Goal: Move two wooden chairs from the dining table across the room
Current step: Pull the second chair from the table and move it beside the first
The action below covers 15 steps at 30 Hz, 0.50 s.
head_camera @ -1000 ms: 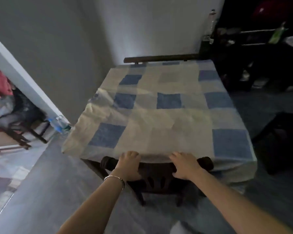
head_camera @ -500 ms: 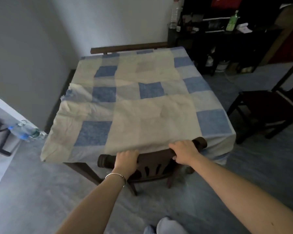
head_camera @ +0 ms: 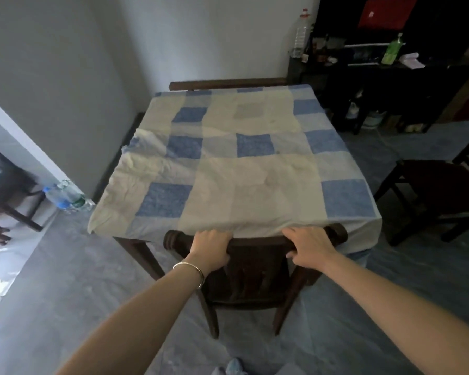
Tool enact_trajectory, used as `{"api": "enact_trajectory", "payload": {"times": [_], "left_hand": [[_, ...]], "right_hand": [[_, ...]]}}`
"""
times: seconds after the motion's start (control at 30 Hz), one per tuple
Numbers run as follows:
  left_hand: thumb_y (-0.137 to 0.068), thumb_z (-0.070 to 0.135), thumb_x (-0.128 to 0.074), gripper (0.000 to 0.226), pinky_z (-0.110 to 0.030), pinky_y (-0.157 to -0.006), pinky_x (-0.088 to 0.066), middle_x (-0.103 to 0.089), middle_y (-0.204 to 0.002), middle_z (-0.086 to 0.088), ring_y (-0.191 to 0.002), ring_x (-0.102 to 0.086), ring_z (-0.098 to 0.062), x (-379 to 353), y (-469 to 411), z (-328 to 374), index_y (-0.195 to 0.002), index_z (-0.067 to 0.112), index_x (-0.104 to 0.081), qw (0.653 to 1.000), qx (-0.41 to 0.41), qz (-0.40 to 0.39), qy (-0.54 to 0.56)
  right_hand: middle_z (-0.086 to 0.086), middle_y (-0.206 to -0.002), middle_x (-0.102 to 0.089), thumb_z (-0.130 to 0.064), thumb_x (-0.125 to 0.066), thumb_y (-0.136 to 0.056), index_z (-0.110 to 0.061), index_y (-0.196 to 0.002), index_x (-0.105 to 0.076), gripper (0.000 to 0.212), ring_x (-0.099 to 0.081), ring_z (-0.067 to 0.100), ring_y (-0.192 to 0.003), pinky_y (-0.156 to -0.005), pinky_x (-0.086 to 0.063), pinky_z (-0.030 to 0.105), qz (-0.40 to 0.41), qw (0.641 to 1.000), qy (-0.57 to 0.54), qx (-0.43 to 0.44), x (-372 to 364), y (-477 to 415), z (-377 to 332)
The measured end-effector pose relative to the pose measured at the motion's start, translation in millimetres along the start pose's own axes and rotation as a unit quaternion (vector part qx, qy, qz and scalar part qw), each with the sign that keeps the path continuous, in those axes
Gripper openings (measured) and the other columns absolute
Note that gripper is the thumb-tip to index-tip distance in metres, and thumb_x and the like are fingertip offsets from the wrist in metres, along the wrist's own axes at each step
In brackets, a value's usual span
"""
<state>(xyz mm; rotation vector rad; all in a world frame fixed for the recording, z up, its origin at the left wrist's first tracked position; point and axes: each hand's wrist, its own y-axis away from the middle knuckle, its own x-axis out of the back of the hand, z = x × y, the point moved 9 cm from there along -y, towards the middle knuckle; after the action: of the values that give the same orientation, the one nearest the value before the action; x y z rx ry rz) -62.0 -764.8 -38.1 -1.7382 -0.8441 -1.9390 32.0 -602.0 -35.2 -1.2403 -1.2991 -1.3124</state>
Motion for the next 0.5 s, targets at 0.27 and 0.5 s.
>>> {"api": "enact_trajectory", "payload": {"times": [0.27, 0.5], "left_hand": [[-0.071, 0.029, -0.064, 0.037, -0.036, -0.074, -0.046, -0.064, -0.11, -0.006, -0.102, -0.06, -0.032, 16.3, 53.3, 60.3, -0.107, 0.025, -0.056, 0.996, 0.089, 0.005, 0.006], [-0.073, 0.031, -0.061, 0.032, -0.036, -0.068, -0.044, -0.066, -0.099, -0.001, -0.091, -0.063, -0.028, 23.5, 122.1, 153.2, -0.105, 0.026, -0.057, 0.978, 0.202, 0.04, 0.03]], "right_hand": [[-0.002, -0.092, -0.064, -0.038, -0.07, -0.07, -0.023, -0.097, -0.051, 0.036, -0.06, 0.023, -0.084, -0.061, -0.039, 0.032, 0.029, 0.992, -0.006, 0.119, 26.3, 45.1, 22.0], [-0.005, -0.092, -0.067, -0.035, -0.064, -0.062, -0.025, -0.098, -0.057, 0.038, -0.063, 0.023, -0.084, -0.06, -0.044, 0.031, 0.049, 0.961, -0.021, 0.273, 43.4, 105.0, 48.5]]}}
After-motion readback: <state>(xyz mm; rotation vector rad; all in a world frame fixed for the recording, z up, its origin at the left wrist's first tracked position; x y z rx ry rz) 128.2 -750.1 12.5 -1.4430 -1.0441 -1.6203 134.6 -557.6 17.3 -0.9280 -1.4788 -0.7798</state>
